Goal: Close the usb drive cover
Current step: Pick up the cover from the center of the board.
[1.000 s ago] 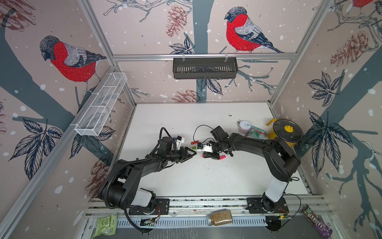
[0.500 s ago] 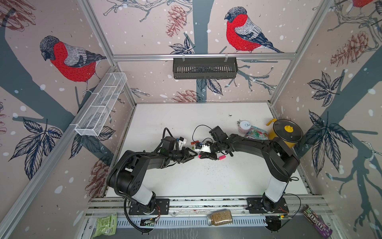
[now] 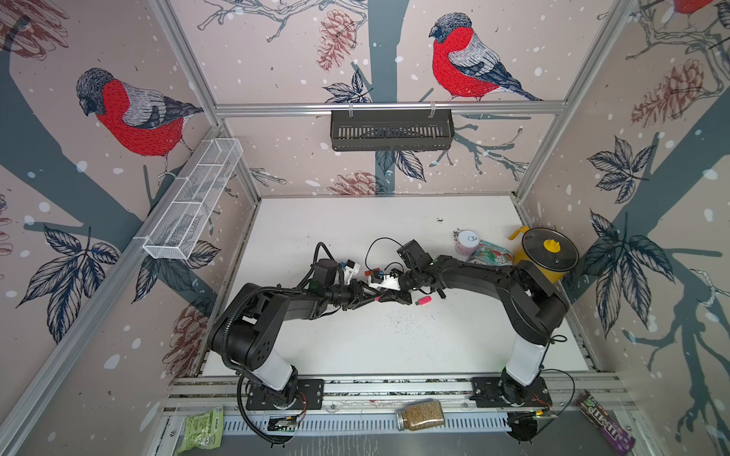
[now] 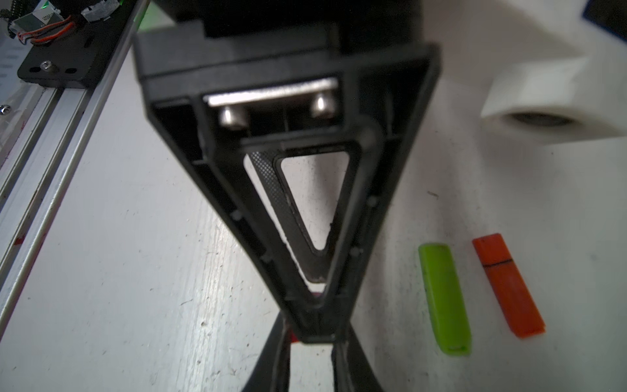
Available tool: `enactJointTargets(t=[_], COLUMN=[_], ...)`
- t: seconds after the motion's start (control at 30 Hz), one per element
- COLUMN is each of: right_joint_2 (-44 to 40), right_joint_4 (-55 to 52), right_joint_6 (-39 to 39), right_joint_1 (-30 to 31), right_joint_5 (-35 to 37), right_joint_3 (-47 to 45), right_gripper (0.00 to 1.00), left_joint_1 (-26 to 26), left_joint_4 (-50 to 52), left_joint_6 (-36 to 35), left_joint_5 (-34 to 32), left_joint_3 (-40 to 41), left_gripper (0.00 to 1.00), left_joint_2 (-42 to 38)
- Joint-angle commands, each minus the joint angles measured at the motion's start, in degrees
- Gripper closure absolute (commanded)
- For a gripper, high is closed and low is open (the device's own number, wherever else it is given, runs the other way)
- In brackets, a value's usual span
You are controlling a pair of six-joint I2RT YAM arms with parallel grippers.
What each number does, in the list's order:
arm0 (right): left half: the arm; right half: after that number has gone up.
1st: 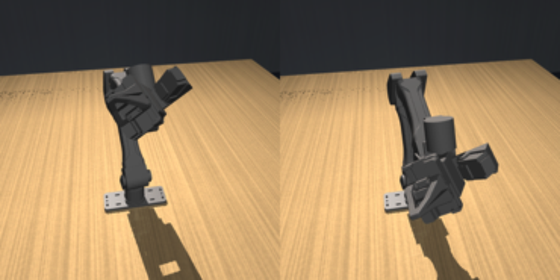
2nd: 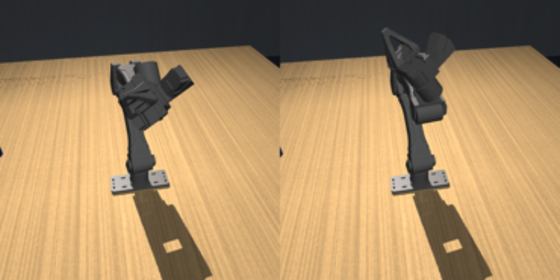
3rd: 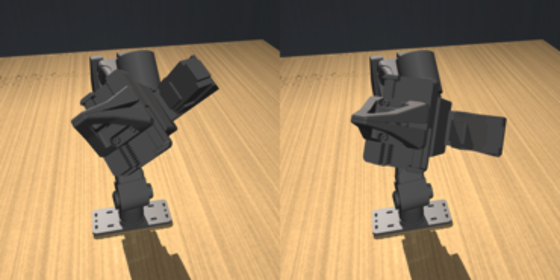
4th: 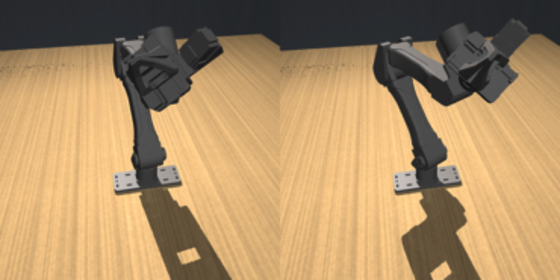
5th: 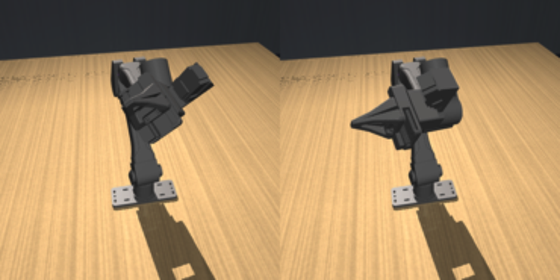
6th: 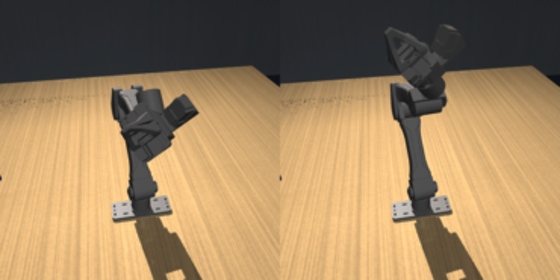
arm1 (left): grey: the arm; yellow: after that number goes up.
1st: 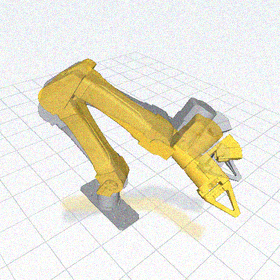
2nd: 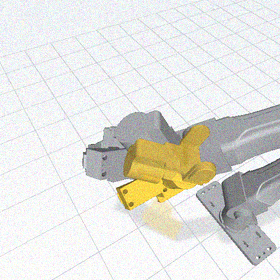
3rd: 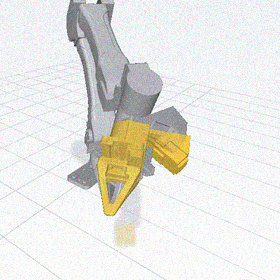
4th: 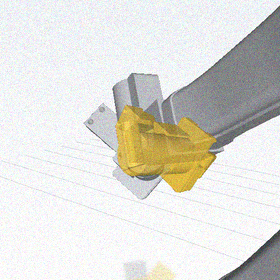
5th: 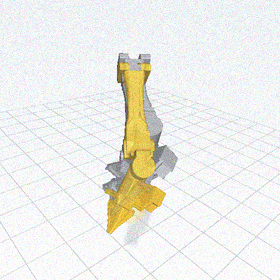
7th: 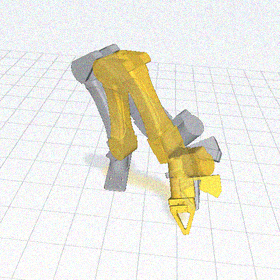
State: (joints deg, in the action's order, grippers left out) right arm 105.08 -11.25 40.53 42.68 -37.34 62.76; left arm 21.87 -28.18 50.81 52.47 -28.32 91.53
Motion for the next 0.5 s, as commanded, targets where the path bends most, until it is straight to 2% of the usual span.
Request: enactJointTargets(t=[0.0, 0.47], right_joint_2=[0.2, 0.4], right_joint_4=[1.6, 3.7], right_joint_6=[-0.8, -2.2], right_joint_1=[0.0, 0.3], right_joint_5=[-1.5, -2.4], right_joint_3=[0.4, 0.2], right_gripper=[0.79, 0.79], left_joint_1=[0.0, 0.0], left_joint_4=[-3.0, -3.7], left_joint_6=[0.8, 1.6], left_joint_5=[1.2, 1.0], left_joint_3=[-0.1, 0.3], left_gripper=[0.64, 0.81], left_joint_2=[0.2, -0.3])
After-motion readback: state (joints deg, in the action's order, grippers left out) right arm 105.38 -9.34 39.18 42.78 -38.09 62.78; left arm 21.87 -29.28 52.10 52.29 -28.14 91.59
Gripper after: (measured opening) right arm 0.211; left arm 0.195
